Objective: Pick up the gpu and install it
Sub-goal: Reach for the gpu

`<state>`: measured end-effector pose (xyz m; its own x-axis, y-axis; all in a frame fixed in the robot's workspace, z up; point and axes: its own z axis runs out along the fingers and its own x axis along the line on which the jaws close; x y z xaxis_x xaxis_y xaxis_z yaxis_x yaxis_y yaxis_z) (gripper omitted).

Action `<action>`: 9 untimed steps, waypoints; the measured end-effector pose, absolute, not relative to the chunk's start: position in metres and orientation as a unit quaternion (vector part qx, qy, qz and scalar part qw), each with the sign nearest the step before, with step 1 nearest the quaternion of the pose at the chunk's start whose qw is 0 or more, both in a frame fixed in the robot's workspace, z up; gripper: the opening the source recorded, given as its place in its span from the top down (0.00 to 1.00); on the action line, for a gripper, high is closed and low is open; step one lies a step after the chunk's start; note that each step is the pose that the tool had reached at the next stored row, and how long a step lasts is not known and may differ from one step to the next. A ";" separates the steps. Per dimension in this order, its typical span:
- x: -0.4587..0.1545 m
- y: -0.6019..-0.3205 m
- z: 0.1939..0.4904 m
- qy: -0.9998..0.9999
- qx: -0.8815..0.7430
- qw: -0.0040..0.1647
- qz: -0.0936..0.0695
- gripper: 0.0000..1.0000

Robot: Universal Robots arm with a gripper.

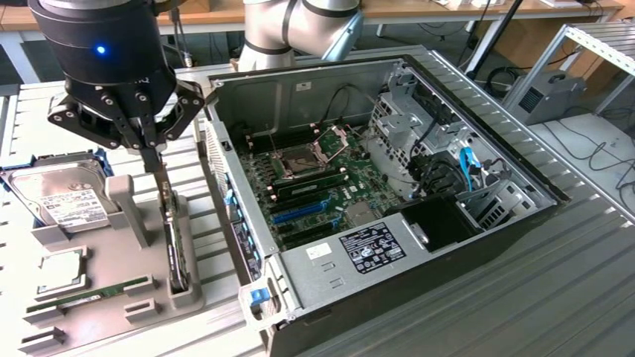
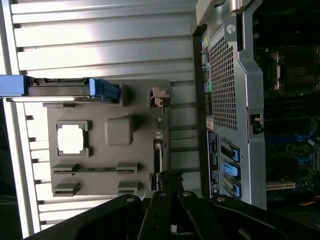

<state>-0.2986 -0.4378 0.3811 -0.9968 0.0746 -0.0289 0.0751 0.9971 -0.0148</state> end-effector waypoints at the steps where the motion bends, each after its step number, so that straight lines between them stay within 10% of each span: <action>1: -0.299 -0.439 0.381 0.999 0.037 0.014 -0.008 0.89; 9: -0.297 -0.475 0.368 0.999 0.037 0.014 -0.011 0.89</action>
<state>-0.2965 -0.4748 0.3682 -0.9968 0.0745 -0.0293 0.0751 0.9970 -0.0207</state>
